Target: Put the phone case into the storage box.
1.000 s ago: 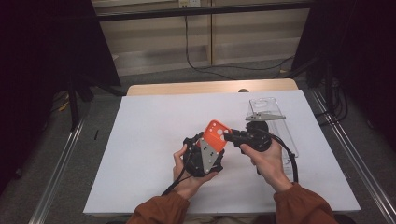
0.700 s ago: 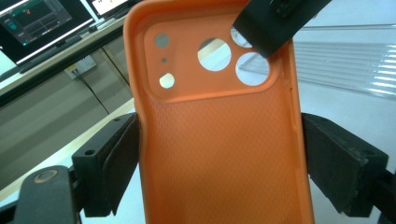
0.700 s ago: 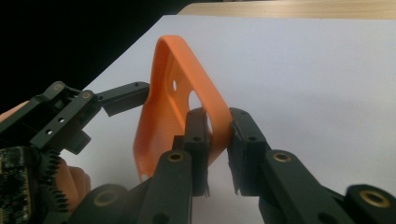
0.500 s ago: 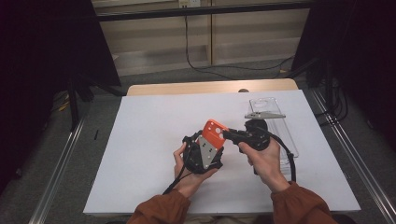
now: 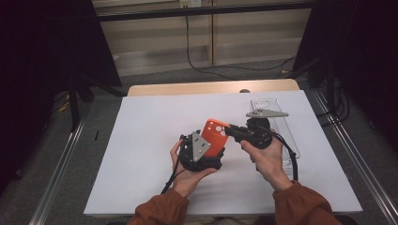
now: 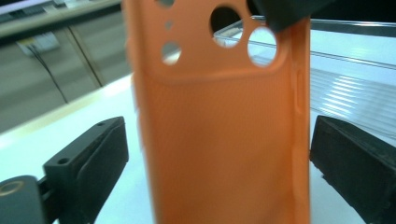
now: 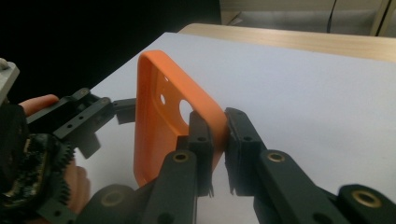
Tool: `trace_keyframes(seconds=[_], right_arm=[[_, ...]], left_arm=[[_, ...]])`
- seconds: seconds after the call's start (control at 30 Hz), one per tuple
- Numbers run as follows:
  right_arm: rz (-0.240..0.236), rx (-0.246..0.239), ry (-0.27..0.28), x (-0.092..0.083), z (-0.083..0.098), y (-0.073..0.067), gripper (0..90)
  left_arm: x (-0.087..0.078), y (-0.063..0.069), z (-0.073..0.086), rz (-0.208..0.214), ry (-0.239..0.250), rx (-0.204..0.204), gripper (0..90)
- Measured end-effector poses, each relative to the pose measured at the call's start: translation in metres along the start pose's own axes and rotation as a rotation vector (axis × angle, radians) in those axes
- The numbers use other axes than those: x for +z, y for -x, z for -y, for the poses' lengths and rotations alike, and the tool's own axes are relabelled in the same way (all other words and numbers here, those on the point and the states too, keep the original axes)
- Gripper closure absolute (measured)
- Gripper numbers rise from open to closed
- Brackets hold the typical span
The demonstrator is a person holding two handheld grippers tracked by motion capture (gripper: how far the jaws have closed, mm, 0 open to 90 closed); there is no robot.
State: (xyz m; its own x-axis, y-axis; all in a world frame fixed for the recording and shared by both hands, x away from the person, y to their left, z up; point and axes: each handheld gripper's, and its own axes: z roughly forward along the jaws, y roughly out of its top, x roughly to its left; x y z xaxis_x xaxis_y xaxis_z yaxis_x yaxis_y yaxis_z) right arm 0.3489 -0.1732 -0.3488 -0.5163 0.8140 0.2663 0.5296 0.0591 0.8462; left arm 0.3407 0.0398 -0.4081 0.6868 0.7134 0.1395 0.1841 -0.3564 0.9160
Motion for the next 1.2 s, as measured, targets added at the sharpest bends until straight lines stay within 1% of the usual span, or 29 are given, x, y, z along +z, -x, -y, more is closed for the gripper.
trace_keyframes(seconds=[0.03, 0.07, 0.1, 0.13, 0.17, 0.2, 0.27, 0.37, 0.4, 0.47, 0.5, 0.53, 0.57, 0.63, 0.67, 0.7, 0.73, 0.77, 0.8, 0.87, 0.9, 0.97, 1.0, 1.03, 1.13, 1.17, 1.2], right_arm=[[0.006, -0.003, 0.004, -0.001, -0.001, 0.002, 81.5], [0.01, 0.0, 0.009, -0.002, -0.001, 0.004, 81.5], [0.014, -0.005, 0.013, -0.004, -0.002, 0.007, 81.5], [0.017, 0.002, 0.018, -0.005, -0.003, 0.01, 81.5], [0.019, 0.006, 0.026, -0.008, -0.004, 0.013, 81.5], [0.022, 0.013, 0.036, -0.009, -0.006, 0.016, 81.5], [0.028, 0.013, 0.044, -0.014, -0.008, 0.02, 81.5], [0.034, 0.016, 0.062, -0.019, -0.01, 0.027, 81.5], [0.039, 0.018, 0.068, -0.021, -0.011, 0.029, 81.5], [0.046, 0.015, 0.078, -0.025, -0.012, 0.033, 81.5], [0.05, 0.013, 0.085, -0.027, -0.013, 0.034, 81.5], [0.051, 0.011, 0.088, -0.029, -0.014, 0.036, 81.5], [0.058, 0.011, 0.092, -0.031, -0.015, 0.037, 81.5], [0.061, 0.005, 0.101, -0.034, -0.016, 0.04, 81.5], [0.066, 0.002, 0.104, -0.036, -0.017, 0.041, 81.5], [0.069, -0.001, 0.107, -0.038, -0.017, 0.042, 81.6], [0.073, -0.004, 0.108, -0.04, -0.018, 0.044, 81.6], [0.08, -0.01, 0.109, -0.041, -0.018, 0.046, 81.5], [0.085, -0.008, 0.109, -0.042, -0.019, 0.047, 81.5], [0.094, -0.02, 0.108, -0.043, -0.02, 0.051, 81.6], [0.097, -0.019, 0.11, -0.044, -0.02, 0.052, 81.6], [0.103, -0.027, 0.11, -0.045, -0.02, 0.055, 81.5], [0.105, -0.022, 0.112, -0.045, -0.02, 0.056, 81.6], [0.105, -0.028, 0.111, -0.045, -0.02, 0.058, 81.5], [0.114, -0.033, 0.109, -0.047, -0.021, 0.059, 81.5], [0.116, -0.039, 0.109, -0.048, -0.021, 0.059, 81.6], [0.116, -0.047, 0.111, -0.048, -0.022, 0.06, 81.6]], left_arm=[[-0.002, -0.003, 0.0, -0.002, -0.008, -0.007, 4.2], [-0.004, -0.006, 0.0, -0.001, -0.005, -0.017, 3.8], [-0.006, -0.009, 0.0, 0.013, 0.0, -0.023, 3.5], [-0.009, -0.013, 0.0, 0.028, 0.001, -0.035, 3.5], [-0.012, -0.017, 0.001, 0.034, 0.015, -0.055, 3.3], [-0.014, -0.02, 0.001, 0.029, 0.028, -0.063, 3.1], [-0.019, -0.026, 0.004, 0.021, 0.038, -0.078, 3.1], [-0.025, -0.034, 0.009, -0.014, 0.033, -0.097, 3.2], [-0.028, -0.036, 0.011, -0.019, 0.043, -0.099, 3.3], [-0.032, -0.042, 0.014, -0.031, 0.066, -0.124, 3.3], [-0.035, -0.045, 0.015, -0.032, 0.064, -0.138, 3.3], [-0.037, -0.048, 0.016, -0.036, 0.062, -0.141, 3.3], [-0.04, -0.05, 0.018, -0.046, 0.069, -0.144, 3.4], [-0.044, -0.054, 0.022, -0.041, 0.081, -0.149, 3.4], [-0.046, -0.055, 0.024, -0.056, 0.098, -0.149, 3.3], [-0.049, -0.057, 0.027, -0.056, 0.107, -0.143, 3.5], [-0.051, -0.059, 0.029, -0.046, 0.126, -0.149, 4.0], [-0.053, -0.061, 0.032, -0.053, 0.135, -0.148, 4.1], [-0.056, -0.062, 0.033, -0.056, 0.143, -0.156, 4.1], [-0.062, -0.066, 0.036, -0.048, 0.151, -0.172, 4.1], [-0.065, -0.068, 0.038, -0.051, 0.156, -0.173, 3.9], [-0.071, -0.073, 0.041, -0.044, 0.162, -0.172, 2.9], [-0.074, -0.075, 0.043, -0.042, 0.16, -0.173, 2.6], [-0.077, -0.077, 0.045, -0.038, 0.161, -0.179, 2.6], [-0.085, -0.083, 0.052, -0.056, 0.155, -0.173, 2.5], [-0.087, -0.084, 0.054, -0.057, 0.155, -0.18, 2.3], [-0.089, -0.086, 0.056, -0.061, 0.151, -0.175, 2.2]])
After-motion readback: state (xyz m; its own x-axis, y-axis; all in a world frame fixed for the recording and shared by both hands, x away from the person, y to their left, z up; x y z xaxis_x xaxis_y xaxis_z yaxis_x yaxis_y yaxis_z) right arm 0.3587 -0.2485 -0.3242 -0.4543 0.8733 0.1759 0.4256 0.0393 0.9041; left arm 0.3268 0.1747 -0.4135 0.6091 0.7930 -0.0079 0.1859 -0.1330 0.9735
